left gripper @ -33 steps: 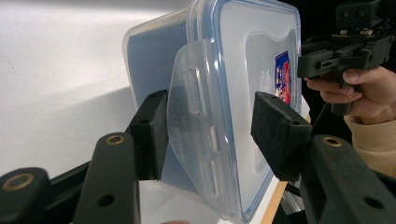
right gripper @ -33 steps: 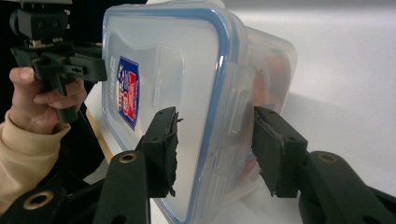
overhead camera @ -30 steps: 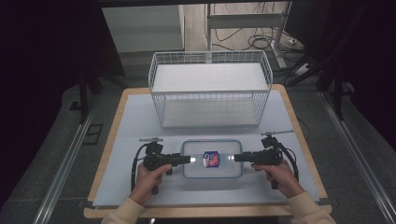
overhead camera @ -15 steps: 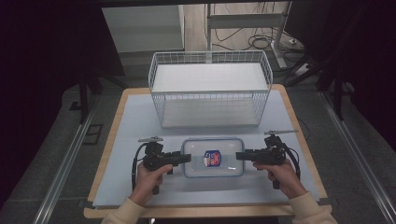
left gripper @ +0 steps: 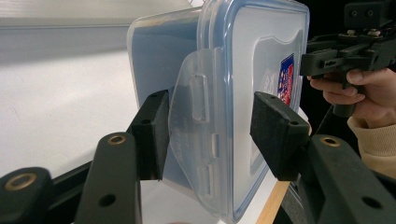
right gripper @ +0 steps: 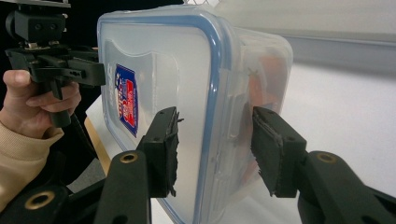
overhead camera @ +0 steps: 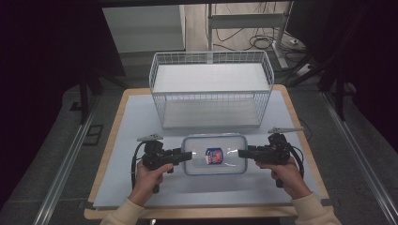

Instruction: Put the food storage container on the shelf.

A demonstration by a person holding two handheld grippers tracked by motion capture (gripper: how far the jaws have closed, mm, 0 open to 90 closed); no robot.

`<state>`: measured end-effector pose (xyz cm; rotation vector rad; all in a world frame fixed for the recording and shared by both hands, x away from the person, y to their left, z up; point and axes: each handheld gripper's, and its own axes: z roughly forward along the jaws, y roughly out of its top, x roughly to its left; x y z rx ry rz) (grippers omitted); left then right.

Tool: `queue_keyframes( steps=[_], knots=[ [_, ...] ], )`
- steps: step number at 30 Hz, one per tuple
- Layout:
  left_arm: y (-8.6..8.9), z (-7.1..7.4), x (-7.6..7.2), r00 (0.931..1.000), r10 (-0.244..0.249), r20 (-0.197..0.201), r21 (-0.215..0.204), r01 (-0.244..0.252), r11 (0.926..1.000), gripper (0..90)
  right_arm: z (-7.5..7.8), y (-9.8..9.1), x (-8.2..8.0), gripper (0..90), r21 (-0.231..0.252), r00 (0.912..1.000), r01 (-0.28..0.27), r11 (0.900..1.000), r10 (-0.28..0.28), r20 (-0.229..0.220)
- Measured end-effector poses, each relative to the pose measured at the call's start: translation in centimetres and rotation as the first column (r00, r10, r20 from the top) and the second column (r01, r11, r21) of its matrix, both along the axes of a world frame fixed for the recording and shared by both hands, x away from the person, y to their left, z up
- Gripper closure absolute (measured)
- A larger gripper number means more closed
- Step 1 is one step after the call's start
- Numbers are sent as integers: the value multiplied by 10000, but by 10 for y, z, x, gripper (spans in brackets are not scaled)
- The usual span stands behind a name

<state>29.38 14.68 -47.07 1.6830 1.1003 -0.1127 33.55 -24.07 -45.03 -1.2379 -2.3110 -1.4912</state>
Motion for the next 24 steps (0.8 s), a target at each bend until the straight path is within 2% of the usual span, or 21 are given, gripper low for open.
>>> queue_keyframes(
  steps=[5,14,24],
  knots=[
    [2,7,-1,9996,9,265,20,-10,10000,491,6,2,-2,524,34,9996,-8,10000,7,296],
    [3,13,1,9993,11,371,-3,-11,10000,494,13,3,0,523,67,9985,-10,10000,6,542],
    [8,29,10,9983,84,568,2,-84,10000,494,26,8,8,523,118,9973,-20,9999,11,738]
  ],
)
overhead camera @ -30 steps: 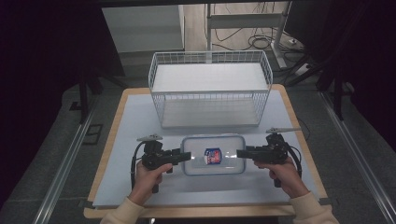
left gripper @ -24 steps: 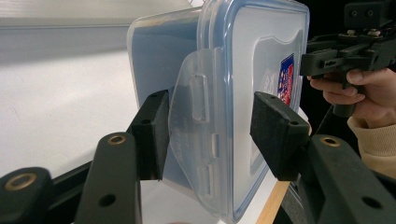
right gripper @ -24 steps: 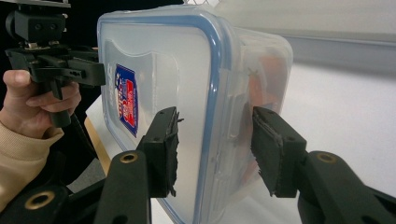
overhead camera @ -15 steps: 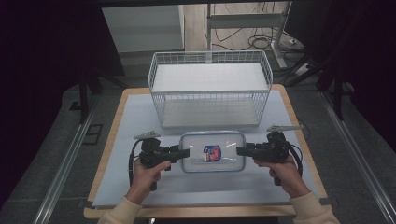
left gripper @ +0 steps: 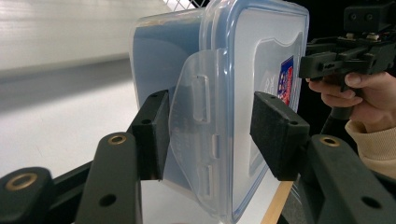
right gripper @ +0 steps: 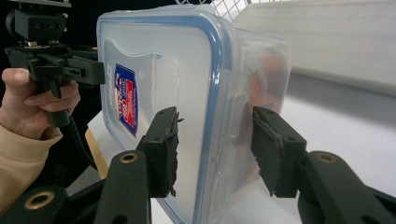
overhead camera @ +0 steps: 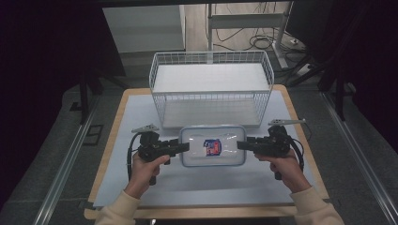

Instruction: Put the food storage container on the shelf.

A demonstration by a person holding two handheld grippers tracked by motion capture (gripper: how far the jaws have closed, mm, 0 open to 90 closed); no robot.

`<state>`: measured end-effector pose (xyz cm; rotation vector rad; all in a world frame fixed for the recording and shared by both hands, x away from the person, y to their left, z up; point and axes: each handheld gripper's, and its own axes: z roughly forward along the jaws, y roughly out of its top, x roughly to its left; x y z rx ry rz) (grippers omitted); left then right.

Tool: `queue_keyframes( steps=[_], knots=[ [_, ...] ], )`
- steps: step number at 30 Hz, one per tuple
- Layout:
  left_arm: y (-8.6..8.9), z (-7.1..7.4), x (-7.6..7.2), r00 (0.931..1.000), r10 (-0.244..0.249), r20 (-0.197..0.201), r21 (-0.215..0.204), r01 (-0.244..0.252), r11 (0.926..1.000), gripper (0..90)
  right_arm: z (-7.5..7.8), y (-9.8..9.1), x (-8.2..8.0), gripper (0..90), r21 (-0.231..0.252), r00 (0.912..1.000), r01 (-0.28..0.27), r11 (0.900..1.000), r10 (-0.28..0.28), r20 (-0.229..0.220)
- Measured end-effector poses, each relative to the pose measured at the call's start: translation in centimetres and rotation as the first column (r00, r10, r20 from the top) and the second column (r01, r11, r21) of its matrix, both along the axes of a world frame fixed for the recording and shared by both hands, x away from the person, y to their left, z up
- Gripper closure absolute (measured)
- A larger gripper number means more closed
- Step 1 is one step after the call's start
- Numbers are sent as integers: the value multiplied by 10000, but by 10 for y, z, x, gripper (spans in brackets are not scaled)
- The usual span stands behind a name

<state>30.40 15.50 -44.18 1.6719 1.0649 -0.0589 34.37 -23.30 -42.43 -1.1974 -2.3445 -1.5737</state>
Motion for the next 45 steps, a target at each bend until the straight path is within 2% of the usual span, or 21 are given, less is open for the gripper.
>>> queue_keyframes(
  steps=[6,15,22,27,31,33,42,45],
  knots=[
    [2,14,6,9998,16,220,-6,-16,10000,494,13,2,5,523,27,9997,11,10000,-12,227],
    [1,28,13,9994,27,357,35,-28,10000,494,25,1,11,523,164,9989,64,9998,-72,462],
    [-1,43,24,9991,-52,425,50,50,10000,495,40,-1,19,522,250,9976,206,9995,-222,653],
    [0,56,30,9979,-67,645,136,58,9999,495,48,-1,23,521,316,9961,235,9992,-261,839],
    [1,60,32,9973,-51,733,64,46,10000,495,55,0,25,521,334,9948,234,9992,-266,983],
    [2,62,33,9978,4,656,-38,-1,10000,496,58,1,27,521,313,9942,238,9992,-269,1042],
    [5,72,41,9967,49,806,-43,-46,10000,496,68,5,34,521,329,9921,214,9992,-253,1226],
    [6,79,46,9965,119,833,4,-119,9999,496,73,7,40,521,344,9924,234,9991,-274,1202]
  ],
)
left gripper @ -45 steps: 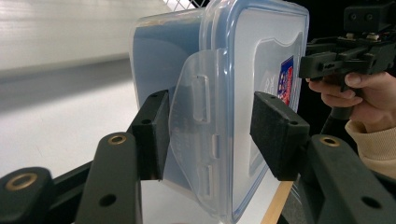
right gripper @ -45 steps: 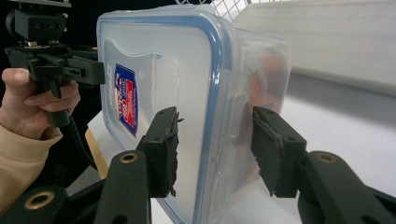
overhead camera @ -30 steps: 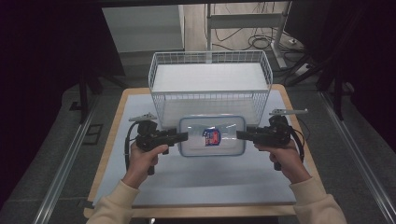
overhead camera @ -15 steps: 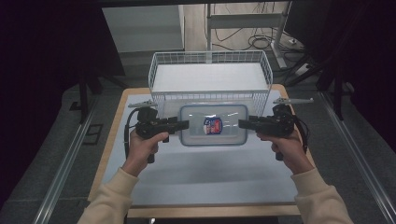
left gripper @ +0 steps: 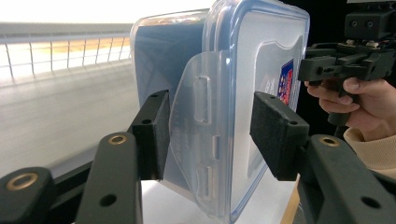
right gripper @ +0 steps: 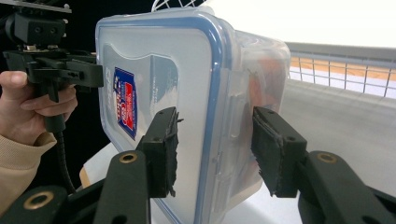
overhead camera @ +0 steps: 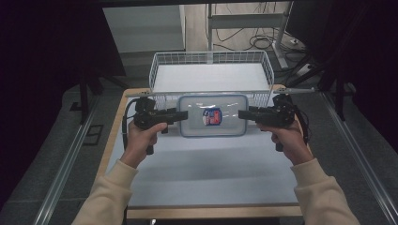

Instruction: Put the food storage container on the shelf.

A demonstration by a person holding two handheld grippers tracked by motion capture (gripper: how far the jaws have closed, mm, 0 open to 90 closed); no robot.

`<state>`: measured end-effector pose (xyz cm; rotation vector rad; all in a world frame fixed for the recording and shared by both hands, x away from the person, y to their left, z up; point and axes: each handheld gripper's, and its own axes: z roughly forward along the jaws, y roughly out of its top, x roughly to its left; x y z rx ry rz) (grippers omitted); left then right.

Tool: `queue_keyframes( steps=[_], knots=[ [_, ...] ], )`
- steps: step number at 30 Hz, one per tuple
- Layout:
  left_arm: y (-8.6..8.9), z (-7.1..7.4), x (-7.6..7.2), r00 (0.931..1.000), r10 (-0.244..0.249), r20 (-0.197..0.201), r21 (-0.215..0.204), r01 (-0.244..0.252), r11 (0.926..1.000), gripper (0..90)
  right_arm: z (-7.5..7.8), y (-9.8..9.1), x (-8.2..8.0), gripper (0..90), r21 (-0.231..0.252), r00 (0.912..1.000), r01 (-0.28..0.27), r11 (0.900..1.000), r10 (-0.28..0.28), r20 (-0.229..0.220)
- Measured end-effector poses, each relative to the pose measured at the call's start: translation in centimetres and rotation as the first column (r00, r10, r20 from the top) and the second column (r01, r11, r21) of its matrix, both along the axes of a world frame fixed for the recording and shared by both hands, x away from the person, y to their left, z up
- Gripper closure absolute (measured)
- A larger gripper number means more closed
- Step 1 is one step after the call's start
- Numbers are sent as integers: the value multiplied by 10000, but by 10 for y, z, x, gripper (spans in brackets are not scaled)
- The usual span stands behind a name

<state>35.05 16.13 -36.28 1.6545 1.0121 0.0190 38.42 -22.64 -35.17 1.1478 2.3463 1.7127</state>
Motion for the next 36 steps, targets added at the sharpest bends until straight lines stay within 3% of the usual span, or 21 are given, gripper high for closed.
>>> queue_keyframes(
  steps=[22,36],
  knots=[
    [0,46,31,9981,-190,591,180,180,9997,496,44,-1,25,521,-9,9987,63,10000,-62,511],
    [3,60,60,9979,-223,604,58,220,9997,496,62,2,50,521,-84,9987,150,9999,-146,490]
  ],
)
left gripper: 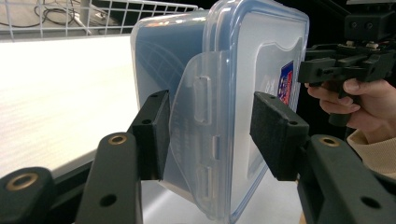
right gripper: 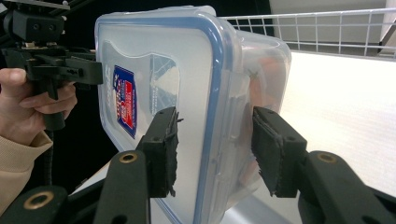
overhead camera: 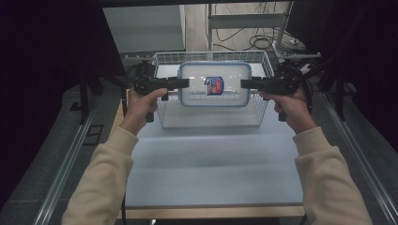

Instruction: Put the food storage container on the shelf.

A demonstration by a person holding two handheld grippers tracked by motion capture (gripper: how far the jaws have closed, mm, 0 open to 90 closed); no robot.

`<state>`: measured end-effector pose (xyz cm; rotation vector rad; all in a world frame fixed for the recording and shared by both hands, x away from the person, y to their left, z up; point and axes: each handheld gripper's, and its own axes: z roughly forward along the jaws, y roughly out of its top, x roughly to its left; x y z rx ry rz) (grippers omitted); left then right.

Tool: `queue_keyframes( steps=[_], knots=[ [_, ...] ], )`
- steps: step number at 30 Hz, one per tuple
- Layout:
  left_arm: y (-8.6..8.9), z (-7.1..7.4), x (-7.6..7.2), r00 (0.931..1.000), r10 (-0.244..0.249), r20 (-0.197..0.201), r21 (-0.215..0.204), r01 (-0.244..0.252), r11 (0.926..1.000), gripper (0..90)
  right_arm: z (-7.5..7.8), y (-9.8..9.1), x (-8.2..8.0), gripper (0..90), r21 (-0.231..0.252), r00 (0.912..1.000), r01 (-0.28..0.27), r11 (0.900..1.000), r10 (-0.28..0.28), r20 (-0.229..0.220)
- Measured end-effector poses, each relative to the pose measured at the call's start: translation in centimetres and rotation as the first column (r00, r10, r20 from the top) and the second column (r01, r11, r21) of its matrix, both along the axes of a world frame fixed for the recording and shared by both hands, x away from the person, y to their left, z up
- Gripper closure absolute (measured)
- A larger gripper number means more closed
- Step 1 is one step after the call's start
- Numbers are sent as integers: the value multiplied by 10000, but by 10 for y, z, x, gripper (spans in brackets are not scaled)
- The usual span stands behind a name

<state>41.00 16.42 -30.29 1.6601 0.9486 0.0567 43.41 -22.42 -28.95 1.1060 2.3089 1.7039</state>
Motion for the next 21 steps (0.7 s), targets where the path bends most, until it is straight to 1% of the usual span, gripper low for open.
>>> queue_keyframes(
  steps=[5,6,7,8,10,14,15,16,17,18,19,20,21],
  knots=[
    [1,4,9,10000,16,34,-3,-16,10000,496,4,1,10,521,12,10000,-22,10000,22,-50],
    [2,6,13,10000,40,20,-53,-40,10000,496,6,2,15,521,-5,10000,-13,10000,13,-1],
    [2,6,13,10000,40,20,-53,-40,10000,496,6,2,15,521,-5,10000,-13,10000,13,-1],
    [2,7,16,10000,43,20,-48,-43,10000,496,7,2,17,521,24,10000,-9,10000,9,-1],
    [2,7,23,9999,97,-97,-81,-97,9999,496,9,3,26,521,7,10000,-15,10000,15,-82],
    [2,6,33,9999,77,-144,-91,-78,9999,496,10,3,35,521,-4,9998,19,10000,-19,-175],
    [2,6,33,9999,77,-144,-91,-78,9999,496,9,3,38,521,-20,9998,17,10000,-17,-192],
    [2,5,38,9997,84,-237,-114,-87,9999,496,9,3,41,521,-48,9997,22,10000,-23,-246],
    [2,5,38,9997,84,-237,-114,-87,9999,496,9,3,41,521,-48,9997,22,10000,-23,-246],
    [4,5,43,9996,105,-257,-42,-106,9999,495,8,3,46,521,-8,9993,5,10000,-6,-382],
    [4,5,43,9996,105,-257,-42,-106,9999,496,8,3,46,521,-8,9993,5,10000,-6,-382],
    [4,4,48,9993,133,-354,-60,-135,9999,496,7,4,52,520,27,9989,29,10000,-28,-472],
    [4,4,48,9993,133,-354,-60,-135,9999,495,7,4,55,520,13,9989,50,10000,-49,-475]
  ],
)
